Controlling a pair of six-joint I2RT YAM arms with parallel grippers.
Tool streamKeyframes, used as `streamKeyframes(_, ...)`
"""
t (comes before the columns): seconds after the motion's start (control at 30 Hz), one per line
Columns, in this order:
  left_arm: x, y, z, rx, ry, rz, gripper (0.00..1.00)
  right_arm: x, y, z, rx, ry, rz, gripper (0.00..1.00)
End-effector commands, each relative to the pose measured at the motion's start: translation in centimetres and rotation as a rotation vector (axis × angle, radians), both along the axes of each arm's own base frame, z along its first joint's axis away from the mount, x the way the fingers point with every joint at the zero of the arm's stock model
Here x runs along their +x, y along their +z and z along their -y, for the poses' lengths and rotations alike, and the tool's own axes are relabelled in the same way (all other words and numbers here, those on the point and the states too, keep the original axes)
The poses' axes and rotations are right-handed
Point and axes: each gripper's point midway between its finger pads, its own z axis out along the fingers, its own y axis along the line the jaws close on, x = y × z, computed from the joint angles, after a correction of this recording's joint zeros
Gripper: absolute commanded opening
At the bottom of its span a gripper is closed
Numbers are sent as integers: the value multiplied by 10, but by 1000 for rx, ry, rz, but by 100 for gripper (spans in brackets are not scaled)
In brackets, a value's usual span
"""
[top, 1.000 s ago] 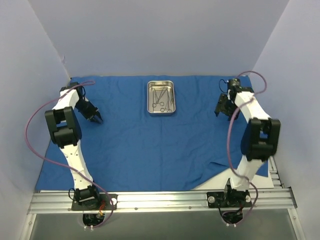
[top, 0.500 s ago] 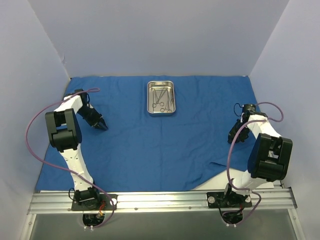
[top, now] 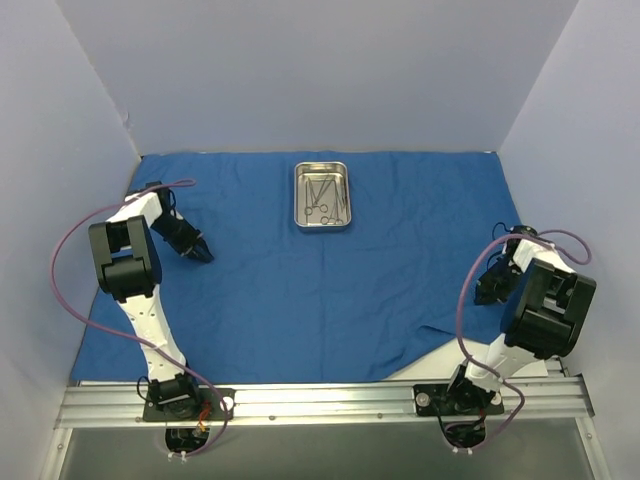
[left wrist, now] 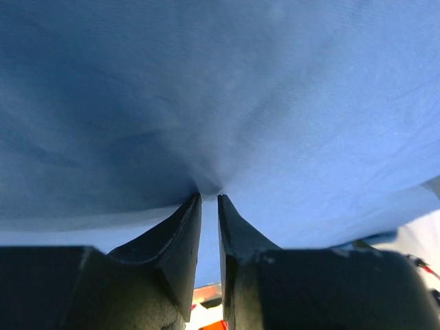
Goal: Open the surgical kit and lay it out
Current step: Smooth out the surgical kit at the center of the board.
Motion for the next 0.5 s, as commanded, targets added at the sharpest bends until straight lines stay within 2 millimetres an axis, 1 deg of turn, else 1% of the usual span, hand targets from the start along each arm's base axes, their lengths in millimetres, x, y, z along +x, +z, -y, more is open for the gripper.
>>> streamKeyframes(0.0,8,-3,-13,3,21,14,26,-37,7,10,-26,-105,-122,0)
streamKeyframes(0.03,7,-5,-15,1,24,7,26,-48,9,15,-51,-128,-156,0)
streamKeyframes(0.1,5,-9,-17,-3,33,-11,26,-57,14,23,-77,-175,-175,0)
streamKeyframes(0.13,4,-11,-19,1,33,-16,26,-63,21,28,-85,-223,-176,0)
streamKeyframes(0.17,4,-12,-20,1,36,-21,26,-71,26,36,-119,-255,-200,0)
streamKeyframes(0.2,3,-14,-21,1,39,-24,26,-83,31,38,-134,-285,-237,0)
streamKeyframes(0.23,3,-14,-21,-3,39,-25,26,-88,39,45,-167,-351,-233,0)
streamKeyframes(0.27,3,-15,-21,-4,39,-29,26,-97,46,51,-219,-381,-258,0)
streamKeyframes(0.3,4,-14,-20,-5,39,-28,26,-104,54,50,-237,-404,-265,0)
streamKeyframes(0.33,5,-13,-21,-6,39,-25,26,-106,59,51,-256,-426,-264,0)
streamKeyframes(0.37,5,-11,-21,-5,39,-21,26,-106,67,53,-272,-433,-247,0)
streamKeyframes(0.4,5,-10,-21,-4,38,-19,26,-98,69,45,-227,-416,-202,0)
streamKeyframes(0.43,7,-8,-22,-1,35,-12,26,-83,74,39,-188,-378,-116,0)
streamKeyframes(0.47,7,-5,-23,3,35,-7,26,-65,76,27,-134,-271,-36,0)
